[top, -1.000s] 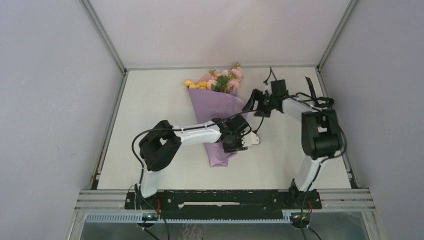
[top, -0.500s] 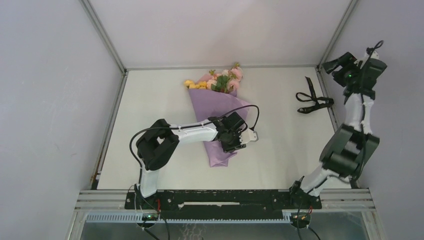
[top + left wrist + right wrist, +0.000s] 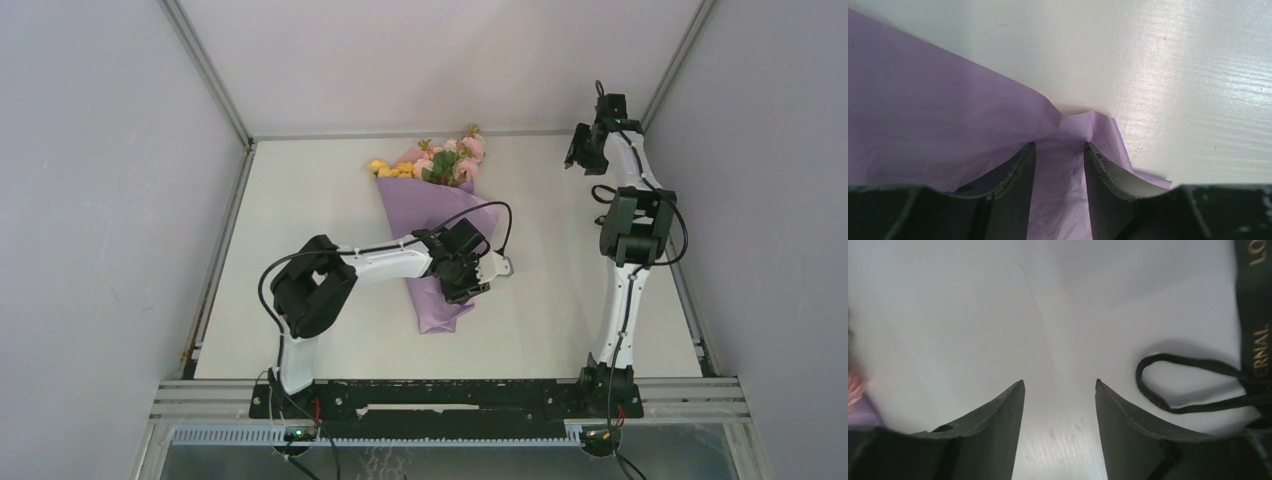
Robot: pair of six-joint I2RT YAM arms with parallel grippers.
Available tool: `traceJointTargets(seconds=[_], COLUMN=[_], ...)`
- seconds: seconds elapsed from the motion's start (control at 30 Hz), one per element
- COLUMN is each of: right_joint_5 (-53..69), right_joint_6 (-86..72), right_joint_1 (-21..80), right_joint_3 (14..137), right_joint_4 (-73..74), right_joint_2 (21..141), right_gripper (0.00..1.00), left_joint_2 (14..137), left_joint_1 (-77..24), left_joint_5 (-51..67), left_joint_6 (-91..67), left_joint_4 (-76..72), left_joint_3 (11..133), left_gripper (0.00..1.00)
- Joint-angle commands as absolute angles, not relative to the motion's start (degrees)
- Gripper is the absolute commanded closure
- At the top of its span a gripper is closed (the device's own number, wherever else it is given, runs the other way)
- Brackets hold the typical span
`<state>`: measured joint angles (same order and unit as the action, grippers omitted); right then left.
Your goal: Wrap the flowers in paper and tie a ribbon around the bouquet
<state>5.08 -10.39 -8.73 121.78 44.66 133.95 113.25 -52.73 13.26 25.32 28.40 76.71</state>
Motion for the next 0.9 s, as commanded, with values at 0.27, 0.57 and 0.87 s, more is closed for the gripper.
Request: traceJointTargets(seconds=[0.27,0.57,0.87], right_joint_5=[-12.61,-7.27,-3.25], right_joint_6=[-5.33,-1.41,2.16], right_joint_1=[-10.59,-10.48,-8.37], right_joint_3=[131.82,135.13,134.46], right_joint_4=[52.6,55.58,58.49], right_joint_2=[142.63,147.35,148.12], right_gripper=[0.39,0.49,0.58], left_joint_2=[116.84,117.14,117.03], left_joint_1=[-49.57,-49.19,-49.13], left_joint_5=[15.95,16.36,15.78], left_joint_6=[23.03,22.98,23.14], left_joint_4=[31.73,31.82,31.83], left_joint_3=[75.3,75.56,75.57], left_gripper=[0.53,0.53,0.53])
